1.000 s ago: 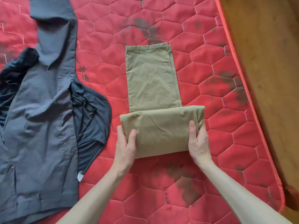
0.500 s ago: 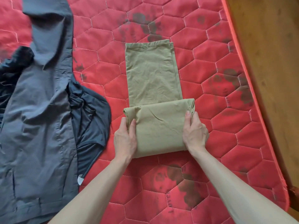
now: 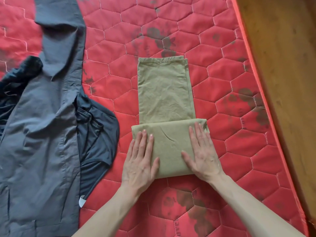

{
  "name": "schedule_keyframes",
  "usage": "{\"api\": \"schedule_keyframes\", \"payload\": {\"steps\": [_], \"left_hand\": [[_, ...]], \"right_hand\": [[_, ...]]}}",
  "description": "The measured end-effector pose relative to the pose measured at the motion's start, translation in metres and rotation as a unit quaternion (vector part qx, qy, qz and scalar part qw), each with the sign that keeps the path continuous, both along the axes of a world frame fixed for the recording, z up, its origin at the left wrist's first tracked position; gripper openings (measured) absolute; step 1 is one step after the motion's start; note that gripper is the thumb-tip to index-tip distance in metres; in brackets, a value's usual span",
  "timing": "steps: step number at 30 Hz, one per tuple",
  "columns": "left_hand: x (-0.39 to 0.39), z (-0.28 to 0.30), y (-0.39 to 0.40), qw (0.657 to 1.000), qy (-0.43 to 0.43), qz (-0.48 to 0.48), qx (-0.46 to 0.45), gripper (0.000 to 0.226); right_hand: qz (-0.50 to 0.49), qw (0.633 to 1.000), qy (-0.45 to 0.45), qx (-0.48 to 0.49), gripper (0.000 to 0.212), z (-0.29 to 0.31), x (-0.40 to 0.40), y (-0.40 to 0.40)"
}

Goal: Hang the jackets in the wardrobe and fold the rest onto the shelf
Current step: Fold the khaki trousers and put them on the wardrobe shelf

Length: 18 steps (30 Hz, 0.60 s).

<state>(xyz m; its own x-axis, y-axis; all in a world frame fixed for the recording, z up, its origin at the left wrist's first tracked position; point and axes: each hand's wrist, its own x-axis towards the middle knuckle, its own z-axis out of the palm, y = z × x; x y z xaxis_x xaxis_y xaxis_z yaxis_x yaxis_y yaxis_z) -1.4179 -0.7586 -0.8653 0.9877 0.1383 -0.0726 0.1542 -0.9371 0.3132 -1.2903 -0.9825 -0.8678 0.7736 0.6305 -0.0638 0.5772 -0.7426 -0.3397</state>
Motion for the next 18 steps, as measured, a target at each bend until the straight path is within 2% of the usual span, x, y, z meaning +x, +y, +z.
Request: {"api": "schedule_keyframes", "payload": {"steps": [2, 5, 8, 11, 14, 18], "left_hand": [[0.004, 0.000, 0.005, 0.999, 0.016, -0.029, 0.002, 0.087], [0.002, -0.001, 0.018, 0.992, 0.004, -0.123, -0.006, 0.105], [-0.001, -0.001, 0.038, 0.972, 0.019, -0.235, 0.022, 0.119], [-0.001, 0.002, 0.045, 0.954, 0.072, -0.281, 0.078, 0.130], [0.000, 0.012, 0.028, 0.962, 0.093, -0.246, 0.075, 0.125], [0.000, 0.030, 0.018, 0.980, 0.067, -0.188, -0.019, 0.098]], "right_hand": [[-0.008, 1.000, 0.014, -0.011, 0.090, 0.001, 0.002, 0.002], [0.014, 0.999, 0.014, -0.027, 0.101, 0.005, 0.004, -0.003], [0.094, 0.995, 0.000, -0.025, 0.114, 0.007, 0.006, -0.020], [0.165, 0.986, 0.002, -0.039, 0.119, 0.009, 0.012, -0.041], [0.210, 0.976, 0.012, -0.061, 0.122, 0.016, 0.024, -0.049], [0.221, 0.973, 0.012, -0.069, 0.116, 0.027, 0.031, -0.046]]}}
